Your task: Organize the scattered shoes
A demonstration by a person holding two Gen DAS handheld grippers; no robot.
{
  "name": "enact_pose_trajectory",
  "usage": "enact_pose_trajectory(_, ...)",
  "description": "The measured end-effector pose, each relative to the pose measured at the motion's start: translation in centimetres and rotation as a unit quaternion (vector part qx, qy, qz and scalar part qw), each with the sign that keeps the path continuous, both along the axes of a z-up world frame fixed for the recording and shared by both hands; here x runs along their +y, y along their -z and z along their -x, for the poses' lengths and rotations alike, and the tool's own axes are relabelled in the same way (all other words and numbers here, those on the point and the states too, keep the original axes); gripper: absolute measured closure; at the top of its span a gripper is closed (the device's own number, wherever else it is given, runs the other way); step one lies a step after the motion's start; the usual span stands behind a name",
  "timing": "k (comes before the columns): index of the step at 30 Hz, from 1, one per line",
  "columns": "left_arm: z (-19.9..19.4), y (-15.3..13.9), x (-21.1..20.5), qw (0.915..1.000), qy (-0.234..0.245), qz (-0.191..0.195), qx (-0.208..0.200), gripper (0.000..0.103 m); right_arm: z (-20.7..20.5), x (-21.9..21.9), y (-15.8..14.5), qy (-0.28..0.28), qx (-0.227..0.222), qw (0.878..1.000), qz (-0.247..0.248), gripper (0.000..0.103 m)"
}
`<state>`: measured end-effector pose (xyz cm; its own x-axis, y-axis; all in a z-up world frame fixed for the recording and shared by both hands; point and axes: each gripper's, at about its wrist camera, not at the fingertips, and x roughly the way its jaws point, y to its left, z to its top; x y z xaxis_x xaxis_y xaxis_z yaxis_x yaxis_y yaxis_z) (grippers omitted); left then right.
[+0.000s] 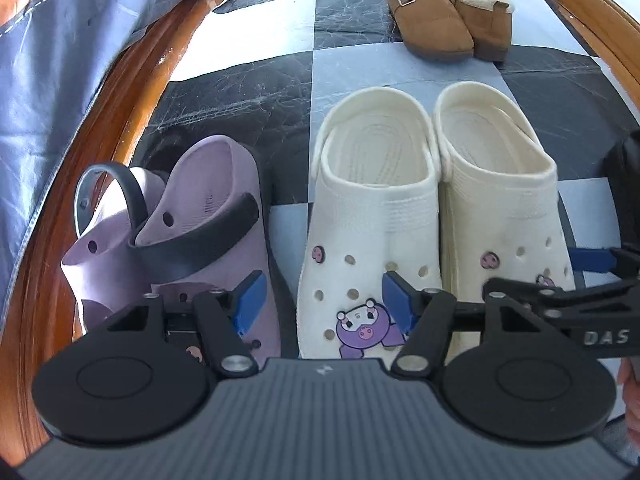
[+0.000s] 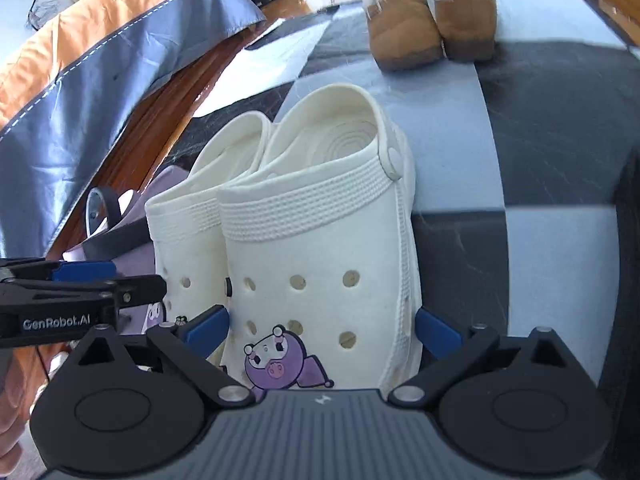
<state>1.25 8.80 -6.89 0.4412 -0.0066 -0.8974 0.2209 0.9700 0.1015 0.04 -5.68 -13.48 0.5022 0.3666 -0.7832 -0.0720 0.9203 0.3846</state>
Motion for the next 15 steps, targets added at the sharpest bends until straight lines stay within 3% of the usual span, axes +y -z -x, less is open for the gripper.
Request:
enact_pose_trajectory(1, -0.2, -0.2, 0.1, 0.9999, -0.001, 0.001, 0.016, 0.045, 0.0, -0.6, -0.4, -0.01, -0.004, 1.0, 0.011, 0.003)
enact_pose_trajectory(3, -0.2, -1.1, 0.4, 0.9993, 0.0, 0.015, 0.035, 0.045, -0.7, -0.2, -1.7, -0.045, -0.004, 0.998, 0.051, 0.013)
enact_pose_trajectory(6, 0.7, -3.5, 0.7, 0.9966, -0.002, 0.064, 0.051, 0.043, 0.6, -1.1, -4.9, -0.057, -0.024, 0.994, 0.092, 0.009)
enact_pose_trajectory(8, 0.9, -5.0, 0.0, 0.9949, -0.002, 0.079, 0.062, 0.042, 1.9, -3.6, -8.9, -0.042, -0.05, 0.993, 0.099, 0.004)
enact_pose_trajectory(10, 1.1, -6.2, -1.4, 0.9921, -0.006, 0.091, 0.086, 0.04, 1.8, -5.1, -10.7, -0.031, -0.053, 0.993, 0.106, 0.002)
enact_pose_trajectory(14, 1.1, -7.1, -6.4, 0.9812, -0.024, 0.089, 0.17, 0.039, -1.5, -11.8, -15.5, 0.007, -0.029, 0.99, 0.141, 0.002)
enact_pose_trajectory(15, 1.1, -7.3, -7.4, 0.981, -0.026, 0.087, 0.172, 0.039, -2.7, -14.1, -16.3, 0.023, -0.004, 0.99, 0.137, 0.002)
